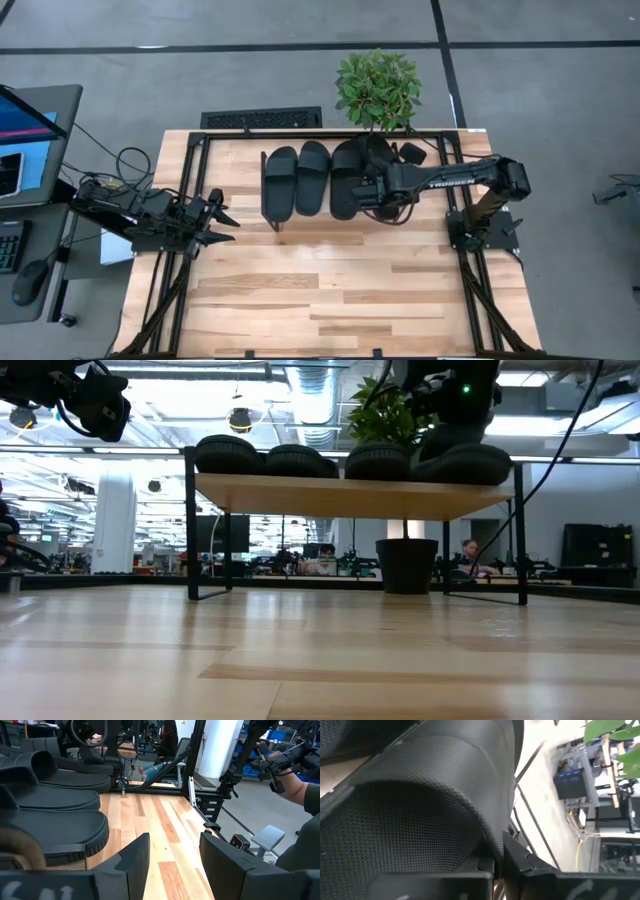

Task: Pick and place slides into the shelf
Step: Put the black slide on the shelf

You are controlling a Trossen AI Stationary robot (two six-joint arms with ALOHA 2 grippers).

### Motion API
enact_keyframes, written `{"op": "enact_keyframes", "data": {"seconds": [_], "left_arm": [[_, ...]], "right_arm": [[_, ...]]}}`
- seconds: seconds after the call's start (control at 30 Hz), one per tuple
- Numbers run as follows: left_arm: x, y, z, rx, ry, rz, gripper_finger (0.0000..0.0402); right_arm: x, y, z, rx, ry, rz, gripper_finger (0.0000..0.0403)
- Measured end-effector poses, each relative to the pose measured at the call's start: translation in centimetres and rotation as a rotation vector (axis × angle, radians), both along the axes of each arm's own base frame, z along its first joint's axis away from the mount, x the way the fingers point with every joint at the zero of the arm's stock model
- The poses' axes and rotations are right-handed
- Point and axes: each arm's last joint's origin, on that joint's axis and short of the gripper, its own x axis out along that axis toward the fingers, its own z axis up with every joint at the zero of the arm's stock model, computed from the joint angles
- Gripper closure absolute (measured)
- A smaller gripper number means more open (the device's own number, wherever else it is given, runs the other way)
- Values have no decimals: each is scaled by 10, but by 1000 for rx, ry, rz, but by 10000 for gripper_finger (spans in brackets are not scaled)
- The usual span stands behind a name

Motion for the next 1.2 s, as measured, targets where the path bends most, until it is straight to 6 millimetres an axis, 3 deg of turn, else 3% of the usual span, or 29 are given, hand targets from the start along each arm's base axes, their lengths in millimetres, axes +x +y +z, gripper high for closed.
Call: {"op": "enact_keyframes", "data": {"seconds": [0.47, 0.8, 1.2], "left_arm": [[0, 0, 0, 0, 0, 2, 242], [0, 0, 0, 0, 0, 1, 242], [0, 0, 0, -1, 0, 1, 242]], "right_arm": [[3, -15, 1, 99, 8, -13, 403], [20, -17, -25, 93, 129, 14, 403], [21, -19, -27, 178, 161, 53, 403]]}}
